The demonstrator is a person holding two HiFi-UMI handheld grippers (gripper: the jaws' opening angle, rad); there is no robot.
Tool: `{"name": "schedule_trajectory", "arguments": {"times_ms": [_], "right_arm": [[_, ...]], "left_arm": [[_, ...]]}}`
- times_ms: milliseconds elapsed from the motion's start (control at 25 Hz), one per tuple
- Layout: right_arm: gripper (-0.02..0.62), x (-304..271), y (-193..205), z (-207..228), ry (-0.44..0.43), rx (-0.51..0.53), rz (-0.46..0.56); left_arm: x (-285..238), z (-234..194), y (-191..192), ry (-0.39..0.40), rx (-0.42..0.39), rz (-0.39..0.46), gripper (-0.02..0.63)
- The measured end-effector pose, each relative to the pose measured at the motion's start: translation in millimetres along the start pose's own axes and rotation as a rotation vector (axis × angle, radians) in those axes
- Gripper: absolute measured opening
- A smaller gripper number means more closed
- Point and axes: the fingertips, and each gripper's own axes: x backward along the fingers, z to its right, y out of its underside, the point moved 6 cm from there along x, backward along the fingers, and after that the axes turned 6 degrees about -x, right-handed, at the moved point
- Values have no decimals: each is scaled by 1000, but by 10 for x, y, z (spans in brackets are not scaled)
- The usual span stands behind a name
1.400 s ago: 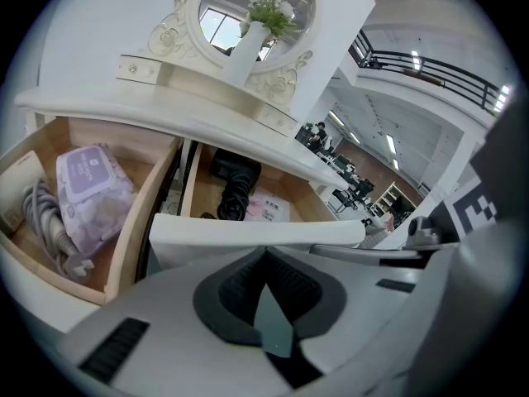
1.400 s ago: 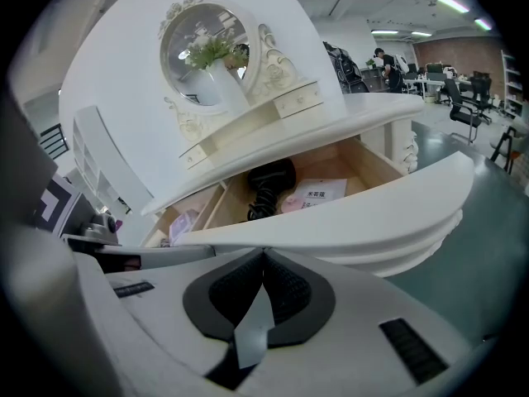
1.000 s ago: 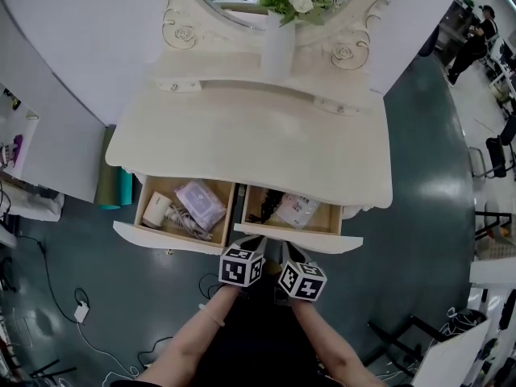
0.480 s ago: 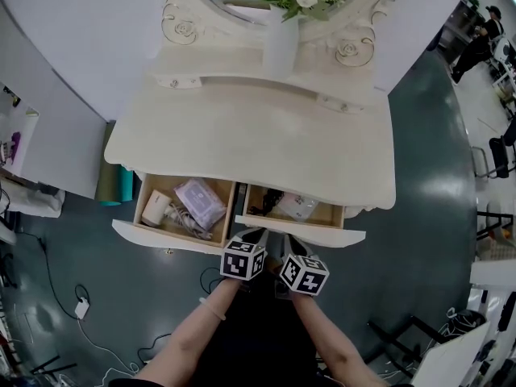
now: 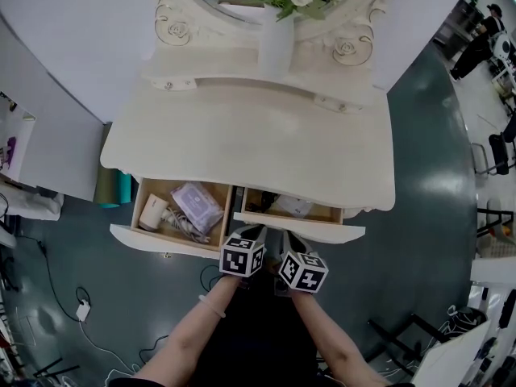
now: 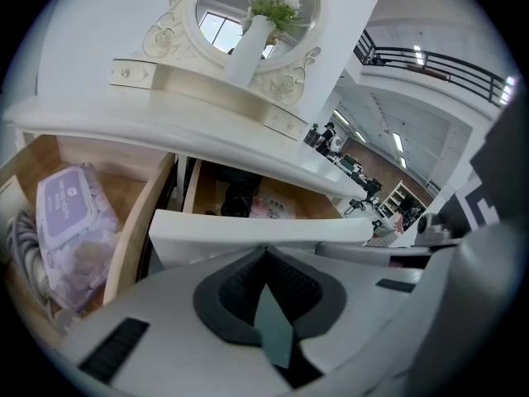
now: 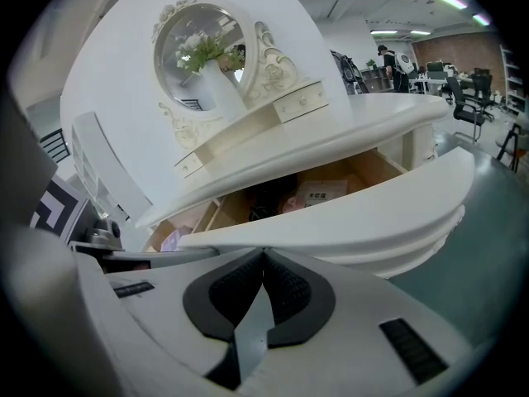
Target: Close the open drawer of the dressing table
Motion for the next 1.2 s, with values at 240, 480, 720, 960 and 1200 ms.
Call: {"name": "schedule_trajectory", "arguments": {"times_ms": [240,480,720,960,1200], "right_arm": [[15,-84,-84,-2,1,3,-2],[15,-141,-147,9,-1,1,8],[15,-198,-211,5,-4,2,9],[15,-245,-267,8,-10,4,10],[15,-300,-334,13,-22,9,9]], "left_arm": [[-65,-46,-89,-1,-2,1,26],[-118,-66,-159,0,-15,-1,26],[-160,-91,-220,-9,15,13,26],[-197,-112,-274,-18,43,26,26],[-241,-132,-335,-32,51,34,26]]}}
